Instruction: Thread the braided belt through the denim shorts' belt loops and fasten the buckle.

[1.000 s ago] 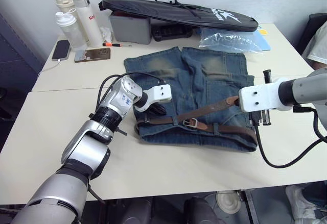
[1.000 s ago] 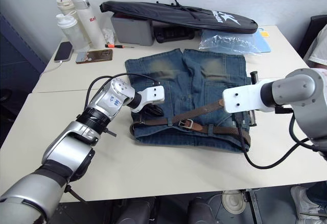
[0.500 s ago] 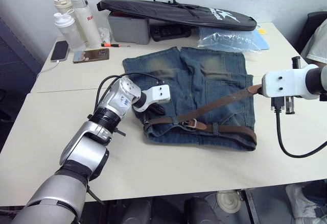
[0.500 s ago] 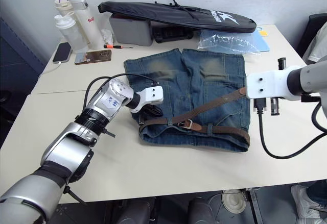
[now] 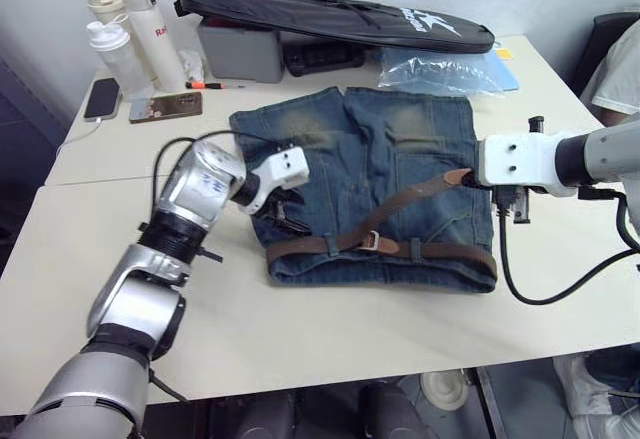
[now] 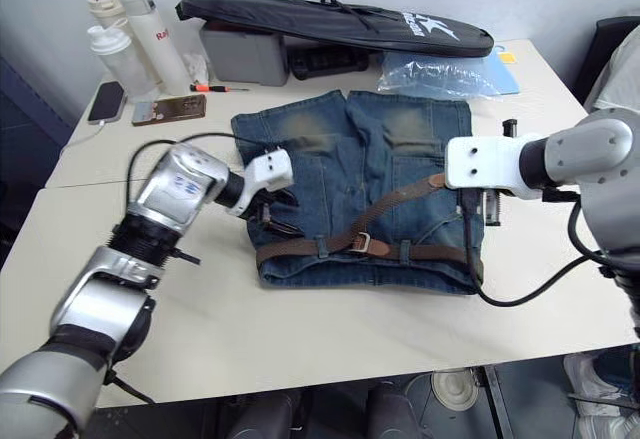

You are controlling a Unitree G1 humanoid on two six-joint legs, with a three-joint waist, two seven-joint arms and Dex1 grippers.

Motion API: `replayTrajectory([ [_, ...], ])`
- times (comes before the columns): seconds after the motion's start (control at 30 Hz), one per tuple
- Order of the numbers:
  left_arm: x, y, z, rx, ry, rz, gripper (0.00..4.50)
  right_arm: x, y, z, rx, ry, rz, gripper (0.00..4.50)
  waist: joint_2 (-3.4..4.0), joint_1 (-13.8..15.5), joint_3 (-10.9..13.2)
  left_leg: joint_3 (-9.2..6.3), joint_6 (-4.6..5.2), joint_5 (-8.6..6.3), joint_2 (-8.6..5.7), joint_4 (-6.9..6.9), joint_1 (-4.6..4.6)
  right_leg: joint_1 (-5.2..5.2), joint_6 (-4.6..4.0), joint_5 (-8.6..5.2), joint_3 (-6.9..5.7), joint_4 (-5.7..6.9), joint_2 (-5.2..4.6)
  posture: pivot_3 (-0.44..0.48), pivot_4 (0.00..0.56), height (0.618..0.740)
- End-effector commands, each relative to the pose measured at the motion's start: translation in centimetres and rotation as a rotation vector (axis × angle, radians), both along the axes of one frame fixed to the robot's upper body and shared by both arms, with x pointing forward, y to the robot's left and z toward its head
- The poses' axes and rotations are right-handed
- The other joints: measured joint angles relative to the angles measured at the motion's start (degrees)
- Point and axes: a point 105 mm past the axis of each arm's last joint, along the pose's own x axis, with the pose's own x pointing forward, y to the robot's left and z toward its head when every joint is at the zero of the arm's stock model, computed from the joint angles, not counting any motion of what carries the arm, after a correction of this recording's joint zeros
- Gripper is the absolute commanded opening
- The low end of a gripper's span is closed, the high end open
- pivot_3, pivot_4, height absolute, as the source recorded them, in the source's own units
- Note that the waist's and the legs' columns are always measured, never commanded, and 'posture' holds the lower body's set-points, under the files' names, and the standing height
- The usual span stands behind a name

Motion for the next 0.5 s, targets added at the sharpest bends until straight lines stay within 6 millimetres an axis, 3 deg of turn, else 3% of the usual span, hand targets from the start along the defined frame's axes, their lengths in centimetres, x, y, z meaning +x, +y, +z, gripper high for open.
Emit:
replayTrajectory([
  [0.03, -2.2, -1.9, 3.8, -0.139, -0.106, -0.132, 4.41, -0.2, 0.4, 2.2, 0.058, -0.064, -0.029, 0.0, 0.0, 0.05, 0.0, -0.01, 0.0, 0.0, 0.0, 0.0, 0.0, 0.0, 0.0, 0.0, 0.01, -0.01, -0.01, 0.0, 0.15, 0.74],
  [0.1, -2.9, -2.5, 4.5, -0.179, -0.123, -0.145, 4.41, -0.2, 0.4, 2.1, 0.076, -0.052, -0.046, 0.0, 0.0, 0.27, 0.0, -0.06, 0.0, 0.0, -0.02, 0.03, -0.09, 0.0, 0.0, 0.0, -0.01, -0.08, -0.02, 0.0, 0.15, 0.74],
  [0.2, -4.0, -4.0, 3.8, -0.155, -0.176, -0.182, 4.41, -0.2, 0.5, 2.0, 0.129, -0.026, -0.09, 0.0, 0.02, 0.36, -0.01, -0.06, 0.01, -0.01, -0.03, 0.01, -0.09, 0.0, 0.01, 0.01, 0.05, -0.15, -0.03, 0.0, 0.15, 0.74],
  [0.5, -3.7, -8.3, 2.4, -0.196, -0.205, -0.121, 4.41, -0.4, 1.0, 2.0, 0.162, -0.005, -0.112, 0.0, 0.01, 1.15, -0.01, 0.07, 0.05, -0.03, -0.03, 0.04, -0.05, -0.03, 0.01, 0.01, 0.33, -0.12, 0.02, 0.0, 0.15, 0.74],
])
